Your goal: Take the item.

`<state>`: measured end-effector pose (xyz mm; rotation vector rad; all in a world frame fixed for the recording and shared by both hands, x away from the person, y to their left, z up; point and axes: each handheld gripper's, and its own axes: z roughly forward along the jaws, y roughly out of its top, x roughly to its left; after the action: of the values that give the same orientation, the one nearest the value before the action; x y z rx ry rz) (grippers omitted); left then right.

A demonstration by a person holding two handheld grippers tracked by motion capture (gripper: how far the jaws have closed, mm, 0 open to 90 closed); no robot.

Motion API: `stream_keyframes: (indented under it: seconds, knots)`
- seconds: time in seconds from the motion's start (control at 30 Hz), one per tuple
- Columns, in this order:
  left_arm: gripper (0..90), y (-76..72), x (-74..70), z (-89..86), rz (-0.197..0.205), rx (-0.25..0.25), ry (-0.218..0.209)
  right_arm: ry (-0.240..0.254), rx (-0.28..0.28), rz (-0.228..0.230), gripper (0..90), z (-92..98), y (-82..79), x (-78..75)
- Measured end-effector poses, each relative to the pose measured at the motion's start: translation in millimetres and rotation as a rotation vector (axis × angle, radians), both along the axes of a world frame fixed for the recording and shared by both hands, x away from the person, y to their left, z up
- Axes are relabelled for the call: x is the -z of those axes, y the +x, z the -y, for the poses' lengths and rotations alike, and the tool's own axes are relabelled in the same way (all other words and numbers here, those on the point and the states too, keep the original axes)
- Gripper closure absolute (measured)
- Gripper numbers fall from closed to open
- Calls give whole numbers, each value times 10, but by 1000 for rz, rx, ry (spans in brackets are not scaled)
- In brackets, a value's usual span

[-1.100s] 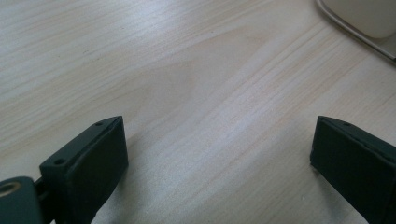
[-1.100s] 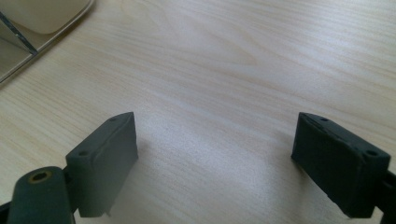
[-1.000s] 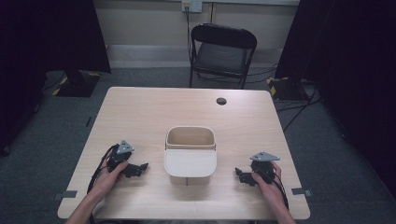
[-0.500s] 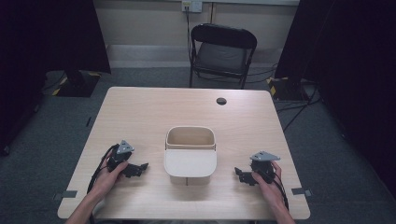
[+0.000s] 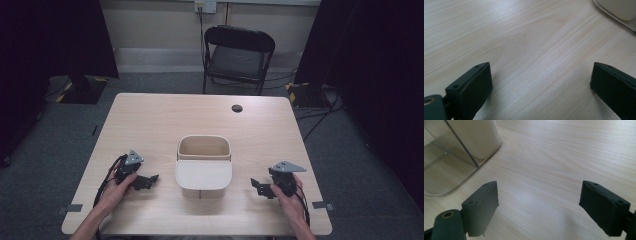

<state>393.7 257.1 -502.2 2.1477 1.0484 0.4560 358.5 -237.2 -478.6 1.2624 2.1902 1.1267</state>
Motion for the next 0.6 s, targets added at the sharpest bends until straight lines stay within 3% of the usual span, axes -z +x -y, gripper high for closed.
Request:
stream_keyframes:
  seconds: [0.23,0.6]
  knots:
    - [34,2,0,-2,0,3,1,32,-22,11,148,-11,-36,-80]
    - [34,0,0,0,0,0,0,76,-119,50,148,-173,-160,-210]
